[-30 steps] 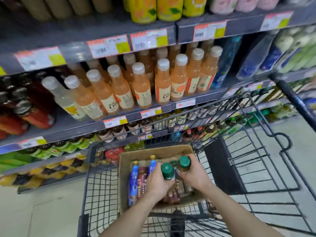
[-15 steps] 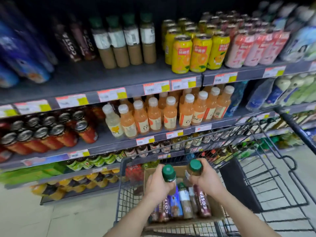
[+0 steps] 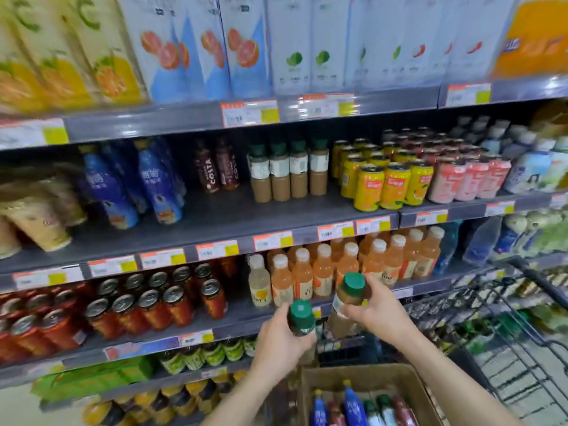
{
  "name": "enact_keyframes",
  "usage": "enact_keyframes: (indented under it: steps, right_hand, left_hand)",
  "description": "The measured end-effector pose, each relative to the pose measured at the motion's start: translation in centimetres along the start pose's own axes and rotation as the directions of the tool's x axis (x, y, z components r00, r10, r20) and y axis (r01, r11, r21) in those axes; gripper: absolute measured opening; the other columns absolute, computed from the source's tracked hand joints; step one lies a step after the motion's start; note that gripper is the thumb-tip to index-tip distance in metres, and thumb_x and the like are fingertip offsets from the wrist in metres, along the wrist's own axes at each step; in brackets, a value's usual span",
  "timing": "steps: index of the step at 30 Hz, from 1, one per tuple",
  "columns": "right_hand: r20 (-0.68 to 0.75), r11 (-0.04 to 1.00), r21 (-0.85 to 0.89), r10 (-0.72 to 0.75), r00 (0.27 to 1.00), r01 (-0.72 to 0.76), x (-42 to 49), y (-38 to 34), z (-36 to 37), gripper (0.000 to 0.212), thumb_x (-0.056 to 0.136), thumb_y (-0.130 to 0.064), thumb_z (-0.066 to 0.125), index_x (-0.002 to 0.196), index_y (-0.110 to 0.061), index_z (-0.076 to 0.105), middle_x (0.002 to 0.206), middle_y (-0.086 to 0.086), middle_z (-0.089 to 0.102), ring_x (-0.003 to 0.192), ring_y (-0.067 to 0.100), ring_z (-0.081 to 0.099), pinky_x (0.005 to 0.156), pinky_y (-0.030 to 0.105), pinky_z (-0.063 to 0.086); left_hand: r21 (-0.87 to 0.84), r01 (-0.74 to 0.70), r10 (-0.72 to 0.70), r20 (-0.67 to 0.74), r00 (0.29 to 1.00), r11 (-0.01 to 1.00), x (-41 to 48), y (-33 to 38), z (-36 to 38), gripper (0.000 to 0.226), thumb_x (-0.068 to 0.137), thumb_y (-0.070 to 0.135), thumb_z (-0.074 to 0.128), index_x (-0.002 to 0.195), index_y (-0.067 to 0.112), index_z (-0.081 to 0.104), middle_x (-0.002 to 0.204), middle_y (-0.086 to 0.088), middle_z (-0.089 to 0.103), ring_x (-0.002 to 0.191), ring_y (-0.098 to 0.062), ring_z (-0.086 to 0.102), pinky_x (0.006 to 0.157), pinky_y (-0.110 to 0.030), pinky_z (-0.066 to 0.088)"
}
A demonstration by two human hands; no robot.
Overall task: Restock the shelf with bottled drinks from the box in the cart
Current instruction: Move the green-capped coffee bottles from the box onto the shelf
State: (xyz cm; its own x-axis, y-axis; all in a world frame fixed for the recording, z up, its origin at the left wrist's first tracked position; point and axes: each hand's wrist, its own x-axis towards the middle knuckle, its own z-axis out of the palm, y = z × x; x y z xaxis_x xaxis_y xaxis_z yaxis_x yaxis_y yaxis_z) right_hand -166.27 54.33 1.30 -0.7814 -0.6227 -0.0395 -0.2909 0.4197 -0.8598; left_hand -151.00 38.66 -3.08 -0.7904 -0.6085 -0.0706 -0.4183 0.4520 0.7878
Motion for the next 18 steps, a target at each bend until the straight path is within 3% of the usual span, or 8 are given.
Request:
enact_keyframes:
  steps: [8, 14, 18]
  right_hand:
    - [-0.054, 0.993, -0.05, -0.113, 0.992, 0.11, 4.2, -8.3, -0.6, 0.05, 0.071, -0.028, 0.086, 0.112, -0.028, 0.059, 0.102, -0.013, 0.069, 0.091, 0.004, 0.066, 0.08, 0.028, 0.054]
    - [-0.104, 0.98, -0.088, -0.186, 0.977, 0.177, 10.5, -12.4, -3.4, 0.044, 0.07, -0.024, 0.085, 0.106, -0.023, 0.059, 0.097, -0.011, 0.069, 0.088, 0.008, 0.066, 0.08, 0.034, 0.056]
    - [-0.165, 0.973, -0.103, -0.222, 0.961, 0.207, 15.4, -14.2, -5.4, 0.052, 0.062, -0.033, 0.084, 0.108, -0.024, 0.061, 0.1, -0.009, 0.071, 0.091, 0.012, 0.068, 0.085, 0.041, 0.057]
  left_hand:
    - [-0.032, -0.071, 0.067, -0.107, 0.992, 0.997, 0.0, 1.3, -5.7, 0.045, 0.069, 0.046, 0.08, 0.105, 0.044, 0.054, 0.097, 0.024, 0.067, 0.092, 0.001, 0.063, 0.081, -0.029, 0.054]
    - [-0.048, -0.089, 0.08, -0.163, 0.983, 0.995, 2.1, 4.3, -8.0, 0.046, 0.071, 0.039, 0.083, 0.109, 0.04, 0.056, 0.097, 0.024, 0.066, 0.088, 0.008, 0.06, 0.069, -0.015, 0.045]
    - [-0.06, -0.113, 0.098, -0.204, 0.974, 0.992, 3.5, 6.6, -9.5, 0.039, 0.071, 0.033, 0.084, 0.095, 0.043, 0.055, 0.087, 0.026, 0.065, 0.084, 0.021, 0.054, 0.064, -0.007, 0.041]
